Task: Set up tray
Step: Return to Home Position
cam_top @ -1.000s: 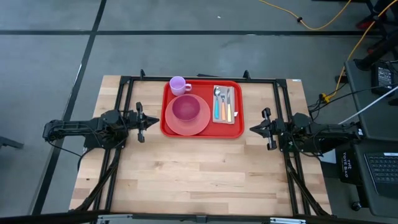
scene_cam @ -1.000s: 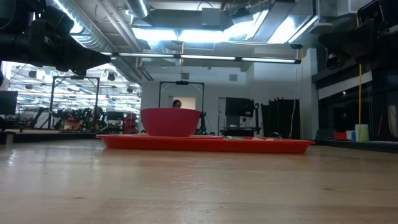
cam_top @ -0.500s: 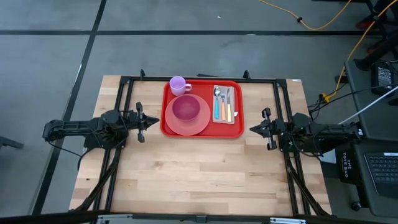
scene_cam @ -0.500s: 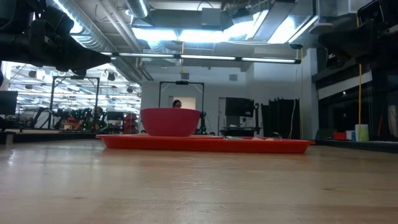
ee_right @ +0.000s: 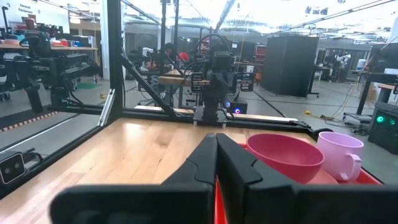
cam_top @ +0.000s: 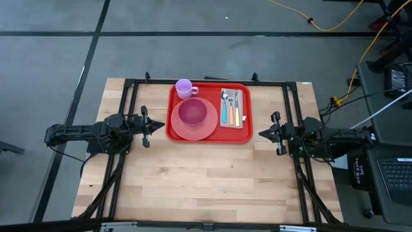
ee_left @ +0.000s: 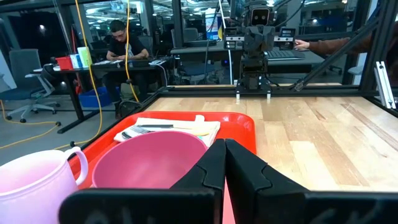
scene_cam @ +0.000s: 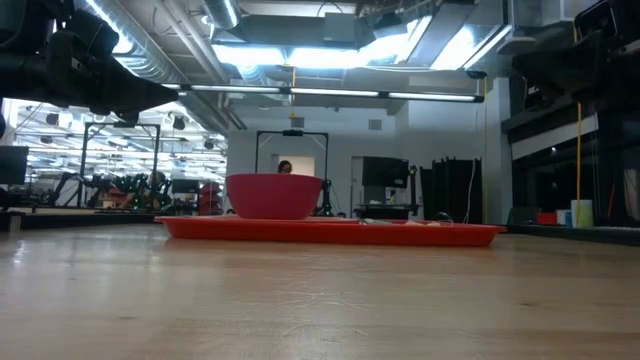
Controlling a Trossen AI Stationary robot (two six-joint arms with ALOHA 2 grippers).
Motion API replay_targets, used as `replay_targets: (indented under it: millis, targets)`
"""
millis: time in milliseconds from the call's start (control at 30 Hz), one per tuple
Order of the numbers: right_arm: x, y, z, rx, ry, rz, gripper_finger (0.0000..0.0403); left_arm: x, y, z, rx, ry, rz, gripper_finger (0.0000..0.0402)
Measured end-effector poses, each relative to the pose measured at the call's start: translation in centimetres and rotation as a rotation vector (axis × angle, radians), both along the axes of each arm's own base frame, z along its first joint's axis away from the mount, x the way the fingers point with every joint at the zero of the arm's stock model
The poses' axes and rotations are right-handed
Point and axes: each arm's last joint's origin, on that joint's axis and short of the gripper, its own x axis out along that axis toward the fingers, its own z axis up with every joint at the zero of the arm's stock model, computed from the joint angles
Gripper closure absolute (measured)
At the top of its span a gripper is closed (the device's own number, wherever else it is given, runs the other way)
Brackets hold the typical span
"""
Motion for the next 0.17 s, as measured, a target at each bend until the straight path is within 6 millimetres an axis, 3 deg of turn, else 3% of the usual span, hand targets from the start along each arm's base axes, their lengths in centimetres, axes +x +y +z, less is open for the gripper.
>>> replay_targets:
  millis: [167]
  targets:
    - [0.0,0.0,0.0,0.0,0.0,0.0,0.0386,0.0,0.0,0.0,0.0,0.0,0.0,0.0398]
